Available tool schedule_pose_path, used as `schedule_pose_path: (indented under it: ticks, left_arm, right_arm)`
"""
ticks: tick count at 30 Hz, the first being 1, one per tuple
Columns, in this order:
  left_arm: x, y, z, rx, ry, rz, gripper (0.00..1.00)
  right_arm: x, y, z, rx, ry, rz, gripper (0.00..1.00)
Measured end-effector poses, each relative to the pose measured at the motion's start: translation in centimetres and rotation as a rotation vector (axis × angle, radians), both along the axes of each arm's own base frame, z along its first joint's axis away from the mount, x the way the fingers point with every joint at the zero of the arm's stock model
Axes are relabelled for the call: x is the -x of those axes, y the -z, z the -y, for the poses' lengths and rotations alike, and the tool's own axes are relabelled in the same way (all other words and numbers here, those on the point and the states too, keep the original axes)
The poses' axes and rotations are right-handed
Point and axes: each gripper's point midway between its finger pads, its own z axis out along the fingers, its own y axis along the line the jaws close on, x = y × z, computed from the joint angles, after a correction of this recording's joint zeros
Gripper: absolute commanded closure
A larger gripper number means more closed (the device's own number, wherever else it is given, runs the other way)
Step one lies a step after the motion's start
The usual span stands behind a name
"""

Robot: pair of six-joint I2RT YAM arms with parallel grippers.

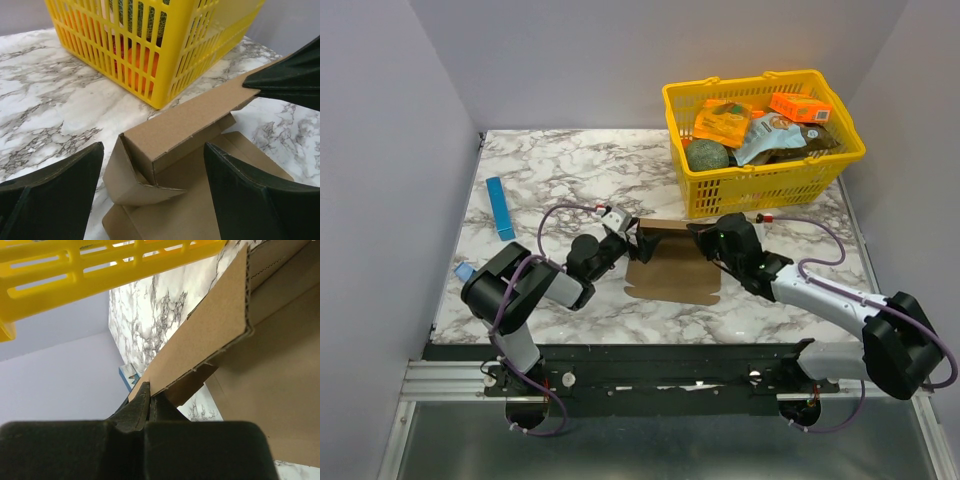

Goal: Fold the paper box

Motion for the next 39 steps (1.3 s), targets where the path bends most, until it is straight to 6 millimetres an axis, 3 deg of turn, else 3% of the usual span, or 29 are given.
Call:
schedule_pose_path:
  ticks: [4,10,14,16,20,23,34,39]
  left_arm:
    - [0.9,-0.6,0.2,0.009,0.036,0.004,0.01]
    - [1.9,-5.2,-0.1,0.065,0.065,0.098,0.01]
    - [2.3,-6.1,-1.5,0.062,0.064,0.11,0.01]
    - [2.3,-5.6,-2.3,0.045,0.061,0.091,0.03]
    - [2.3,-3.2,-3.9,0.005,0.037,0.021,0.18]
    - [2.3,-1.9,-4.5,-0.012,0.029,-0.021,0.22]
    - [1.9,2.1,-4.0,-0.057,0.045,-0.119,0.27]
    - [0.9,1.9,-3.5,-0.053,0.044,-0.109,0.29]
  right_arm:
    - [-0.2,0.0,0.0,0.0,0.003,-0.003,0.99]
    - [-0.7,0.1,0.1,-0.003,0.012,-0.009,0.99]
    - [-0.8,0.1,0.2,-0.003,0.016,-0.011,1.0]
    - [-0.8,0.1,0.2,-0.004,0.015,-0.011,0.99]
    - [-0.8,0.1,0.2,-0.005,0.012,-0.013,0.99]
    - [-0.8,0.2,0.1,-0.005,0.01,-0.014,0.99]
    - [-1.0,0.1,0.0,-0.008,0.008,-0.018,0.99]
    - [-1.1,0.1,0.0,-0.008,0.008,-0.019,0.99]
